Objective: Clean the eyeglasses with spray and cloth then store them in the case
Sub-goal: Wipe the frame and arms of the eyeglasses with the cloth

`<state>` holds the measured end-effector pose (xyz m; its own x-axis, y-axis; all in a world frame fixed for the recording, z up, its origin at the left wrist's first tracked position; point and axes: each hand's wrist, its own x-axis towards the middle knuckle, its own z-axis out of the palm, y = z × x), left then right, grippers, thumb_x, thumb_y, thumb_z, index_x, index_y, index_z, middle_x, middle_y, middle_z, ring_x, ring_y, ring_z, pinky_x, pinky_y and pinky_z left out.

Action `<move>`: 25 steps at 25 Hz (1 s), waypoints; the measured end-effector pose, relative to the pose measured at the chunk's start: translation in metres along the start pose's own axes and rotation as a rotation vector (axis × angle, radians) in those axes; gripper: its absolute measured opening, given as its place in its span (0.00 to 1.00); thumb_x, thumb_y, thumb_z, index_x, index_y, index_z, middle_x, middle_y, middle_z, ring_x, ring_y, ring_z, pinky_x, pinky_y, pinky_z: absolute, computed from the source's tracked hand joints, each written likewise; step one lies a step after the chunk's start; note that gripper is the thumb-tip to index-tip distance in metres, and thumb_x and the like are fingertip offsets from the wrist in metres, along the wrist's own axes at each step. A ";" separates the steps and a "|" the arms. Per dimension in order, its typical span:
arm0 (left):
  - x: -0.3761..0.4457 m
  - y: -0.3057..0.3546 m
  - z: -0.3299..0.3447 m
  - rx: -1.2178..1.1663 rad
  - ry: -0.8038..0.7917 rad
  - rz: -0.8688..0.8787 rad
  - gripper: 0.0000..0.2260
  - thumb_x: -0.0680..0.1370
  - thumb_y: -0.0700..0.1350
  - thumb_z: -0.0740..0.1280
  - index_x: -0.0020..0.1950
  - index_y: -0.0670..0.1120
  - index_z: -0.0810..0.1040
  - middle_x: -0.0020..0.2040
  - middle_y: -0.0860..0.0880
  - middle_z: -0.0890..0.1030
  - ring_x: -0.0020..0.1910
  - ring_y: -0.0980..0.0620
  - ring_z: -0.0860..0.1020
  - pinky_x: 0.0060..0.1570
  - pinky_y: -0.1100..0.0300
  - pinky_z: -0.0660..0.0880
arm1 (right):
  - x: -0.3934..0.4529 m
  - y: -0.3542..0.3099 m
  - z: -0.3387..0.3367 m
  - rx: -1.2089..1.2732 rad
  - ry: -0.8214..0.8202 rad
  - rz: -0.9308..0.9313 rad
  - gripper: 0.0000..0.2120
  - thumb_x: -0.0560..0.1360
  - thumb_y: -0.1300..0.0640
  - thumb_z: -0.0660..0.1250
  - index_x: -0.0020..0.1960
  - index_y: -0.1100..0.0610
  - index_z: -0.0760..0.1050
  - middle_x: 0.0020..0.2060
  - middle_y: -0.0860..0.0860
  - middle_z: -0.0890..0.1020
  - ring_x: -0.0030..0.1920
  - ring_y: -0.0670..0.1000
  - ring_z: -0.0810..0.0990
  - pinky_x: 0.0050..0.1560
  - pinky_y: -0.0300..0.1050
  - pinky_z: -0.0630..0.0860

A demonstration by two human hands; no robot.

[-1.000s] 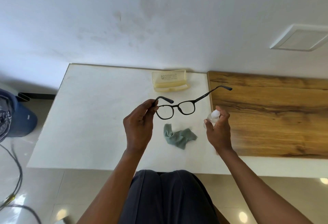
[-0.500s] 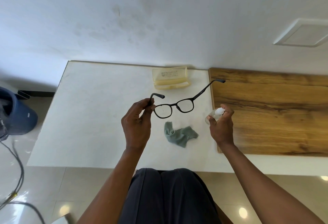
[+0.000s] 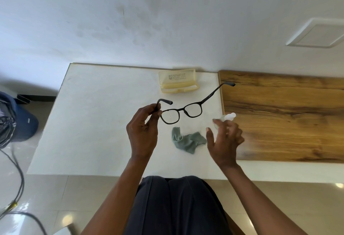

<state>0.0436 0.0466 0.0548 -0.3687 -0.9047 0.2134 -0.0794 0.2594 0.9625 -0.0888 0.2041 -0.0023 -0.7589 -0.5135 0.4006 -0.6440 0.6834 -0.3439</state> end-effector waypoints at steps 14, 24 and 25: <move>-0.004 -0.002 -0.002 -0.035 -0.004 -0.033 0.10 0.73 0.35 0.69 0.51 0.48 0.80 0.46 0.49 0.82 0.46 0.58 0.80 0.44 0.71 0.74 | -0.020 -0.007 0.026 -0.239 -0.589 0.197 0.11 0.78 0.52 0.59 0.56 0.52 0.77 0.52 0.52 0.78 0.56 0.55 0.71 0.49 0.48 0.60; -0.006 -0.002 -0.001 -0.039 -0.005 -0.029 0.08 0.73 0.34 0.69 0.50 0.44 0.81 0.46 0.46 0.82 0.46 0.61 0.79 0.41 0.75 0.72 | 0.012 -0.018 -0.011 0.736 -0.611 0.812 0.07 0.71 0.58 0.66 0.34 0.55 0.76 0.33 0.51 0.77 0.39 0.50 0.73 0.41 0.44 0.68; -0.006 -0.001 -0.001 -0.040 -0.007 -0.025 0.08 0.73 0.34 0.69 0.50 0.44 0.81 0.46 0.46 0.82 0.46 0.61 0.79 0.42 0.75 0.72 | 0.015 -0.021 -0.017 0.779 -0.574 0.783 0.07 0.70 0.59 0.67 0.34 0.55 0.76 0.35 0.52 0.76 0.40 0.49 0.73 0.42 0.44 0.68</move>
<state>0.0463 0.0515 0.0531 -0.3738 -0.9083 0.1879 -0.0520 0.2228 0.9735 -0.0849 0.1911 0.0257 -0.7709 -0.3935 -0.5008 0.2632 0.5192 -0.8131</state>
